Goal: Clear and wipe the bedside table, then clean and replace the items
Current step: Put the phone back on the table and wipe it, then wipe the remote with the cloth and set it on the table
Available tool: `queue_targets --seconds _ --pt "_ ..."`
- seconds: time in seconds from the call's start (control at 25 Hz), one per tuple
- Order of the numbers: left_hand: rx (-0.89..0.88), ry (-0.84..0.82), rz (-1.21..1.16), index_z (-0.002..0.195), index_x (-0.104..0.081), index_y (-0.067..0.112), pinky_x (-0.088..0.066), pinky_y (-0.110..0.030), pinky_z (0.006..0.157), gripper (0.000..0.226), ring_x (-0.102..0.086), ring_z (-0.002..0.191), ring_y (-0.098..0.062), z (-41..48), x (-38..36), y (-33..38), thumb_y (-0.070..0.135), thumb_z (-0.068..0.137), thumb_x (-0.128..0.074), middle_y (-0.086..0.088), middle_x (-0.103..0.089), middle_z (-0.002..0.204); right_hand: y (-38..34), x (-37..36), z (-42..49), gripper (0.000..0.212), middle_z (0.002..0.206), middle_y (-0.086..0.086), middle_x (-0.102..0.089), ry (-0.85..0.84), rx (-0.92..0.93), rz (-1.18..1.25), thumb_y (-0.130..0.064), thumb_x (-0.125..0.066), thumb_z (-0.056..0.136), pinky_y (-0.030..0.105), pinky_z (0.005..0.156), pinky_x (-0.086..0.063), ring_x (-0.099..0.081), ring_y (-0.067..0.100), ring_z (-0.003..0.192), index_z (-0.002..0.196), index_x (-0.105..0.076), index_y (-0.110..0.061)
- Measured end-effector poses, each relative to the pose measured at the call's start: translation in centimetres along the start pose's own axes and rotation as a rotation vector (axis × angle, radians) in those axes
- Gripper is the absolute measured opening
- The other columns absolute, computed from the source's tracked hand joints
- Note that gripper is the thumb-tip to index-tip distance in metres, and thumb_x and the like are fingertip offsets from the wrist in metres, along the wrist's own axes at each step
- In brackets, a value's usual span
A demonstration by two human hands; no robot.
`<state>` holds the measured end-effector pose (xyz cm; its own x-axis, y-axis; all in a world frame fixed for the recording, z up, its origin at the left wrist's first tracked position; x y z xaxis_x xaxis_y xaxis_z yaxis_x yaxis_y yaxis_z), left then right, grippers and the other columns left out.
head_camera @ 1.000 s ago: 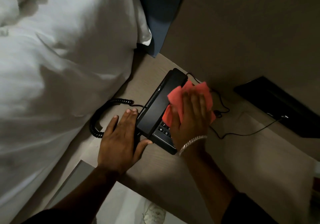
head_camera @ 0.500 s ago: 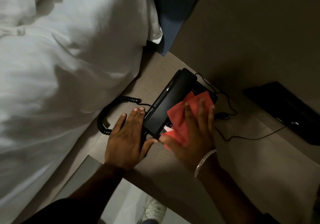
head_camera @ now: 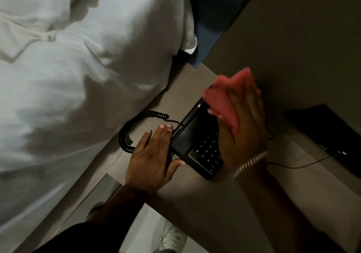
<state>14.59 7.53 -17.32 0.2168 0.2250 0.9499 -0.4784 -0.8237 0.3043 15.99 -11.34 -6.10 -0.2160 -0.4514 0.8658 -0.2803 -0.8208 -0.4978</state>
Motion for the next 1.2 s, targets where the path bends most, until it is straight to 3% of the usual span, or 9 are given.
queue_targets --seconds 0.12,0.36,0.56,0.76,0.84,0.92,1.04,1.08,1.2 --pt "-0.008 -0.003 0.001 0.148 -0.030 0.003 -0.017 -0.040 0.120 0.086 -0.029 0.144 -0.021 0.0 0.2 0.0 0.064 0.089 -0.044 -0.013 -0.041 0.152 -1.7 -2.8 3.7 0.054 0.159 0.009 -0.019 -0.181 -0.052 -0.134 -0.019 -0.059 0.087 0.058 0.117 -0.017 -0.003 0.038 0.146 0.139 -0.043 -0.025" --pt "-0.060 0.025 -0.044 0.141 -0.047 0.009 -0.018 -0.042 0.120 0.069 -0.038 0.142 -0.025 -0.2 0.4 0.2 0.056 0.098 -0.020 -0.012 -0.049 0.147 -3.5 -5.7 -5.4 0.055 0.153 0.009 -0.034 -0.100 0.074 -0.077 -0.025 -0.053 0.079 0.064 0.112 -0.024 -0.015 0.038 0.145 0.134 -0.053 -0.017" --pt "-0.114 0.046 -0.077 0.139 -0.049 0.015 -0.025 -0.042 0.110 0.071 -0.050 0.133 -0.028 0.1 1.7 0.4 0.059 0.084 -0.038 -0.011 -0.056 0.141 -5.0 -6.1 -10.0 0.056 0.149 0.002 -0.041 -0.223 0.061 0.070 -0.028 -0.044 0.076 0.065 0.112 -0.022 -0.020 0.027 0.146 0.131 -0.054 -0.020" --pt "0.072 -0.104 -0.202 0.141 -0.049 0.021 -0.025 -0.037 0.118 0.054 -0.044 0.138 -0.028 -3.2 6.6 1.3 0.044 0.092 -0.044 -0.007 -0.051 0.146 -7.0 -2.5 -10.5 0.038 0.138 -0.019 -0.054 -0.409 -0.016 0.541 -0.020 -0.048 0.088 0.031 0.105 -0.046 -0.045 0.004 0.133 0.118 -0.065 -0.036" --pt "0.212 0.061 -0.471 0.133 -0.054 0.022 -0.040 -0.031 0.106 0.048 -0.056 0.122 -0.026 -5.9 11.1 -0.1 0.037 0.088 -0.050 -0.004 -0.061 0.131 -10.8 -1.1 -9.2 0.031 0.131 -0.022 -0.060 -0.590 -0.110 0.837 -0.033 -0.058 0.087 0.019 0.095 -0.051 -0.054 -0.003 0.121 0.117 -0.066 -0.036" --pt "0.207 0.390 -0.655 0.122 -0.059 0.020 -0.047 -0.024 0.095 0.037 -0.061 0.108 -0.019 -8.6 16.9 -1.9 0.025 0.085 -0.055 0.000 -0.065 0.116 -15.2 -0.9 -7.1 0.031 0.122 -0.011 -0.066 -0.739 0.021 0.817 -0.037 -0.058 0.091 -0.003 0.085 -0.042 -0.055 -0.025 0.097 0.111 -0.071 -0.017" --pt "0.388 0.871 -0.520 0.104 -0.067 0.013 -0.046 -0.013 0.085 0.023 -0.065 0.089 -0.013 -12.8 24.9 -7.9 0.015 0.085 -0.054 -0.002 -0.073 0.097 -23.7 -0.1 -6.3 0.025 0.103 -0.025 -0.069 -0.815 0.072 0.894 0.018 -0.044 0.089 -0.016 0.079 -0.025 -0.043 -0.038 0.084 0.112 -0.055 0.022" --pt "0.518 0.968 -0.509 0.099 -0.069 0.012 -0.048 -0.013 0.078 0.020 -0.067 0.082 -0.014 -13.8 27.2 -10.6 0.015 0.086 -0.054 -0.002 -0.074 0.092 -26.0 -0.2 -6.7 0.028 0.102 -0.029 -0.065 -0.877 0.132 0.889 0.020 -0.043 0.089 -0.015 0.080 -0.026 -0.046 -0.032 0.084 0.113 -0.056 0.017" --pt "0.905 0.982 -0.476 0.099 -0.066 0.012 -0.040 -0.019 0.072 0.015 -0.064 0.085 -0.026 -15.5 31.4 -19.1 0.013 0.085 -0.061 -0.006 -0.070 0.095 -31.9 1.3 -9.1 0.057 0.131 0.018 -0.047 -0.752 0.372 0.853 0.012 -0.038 0.092 -0.006 0.084 -0.037 -0.051 -0.030 0.077 0.129 -0.046 -0.031"
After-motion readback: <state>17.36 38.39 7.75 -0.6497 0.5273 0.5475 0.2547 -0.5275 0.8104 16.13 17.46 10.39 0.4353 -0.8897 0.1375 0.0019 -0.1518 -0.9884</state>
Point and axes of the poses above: each hand's wrist, its own z-axis towards the middle knuckle, its own x-axis out of the back of the hand, y = z × x, the point moved 2 cm from there along z, towards the middle knuckle
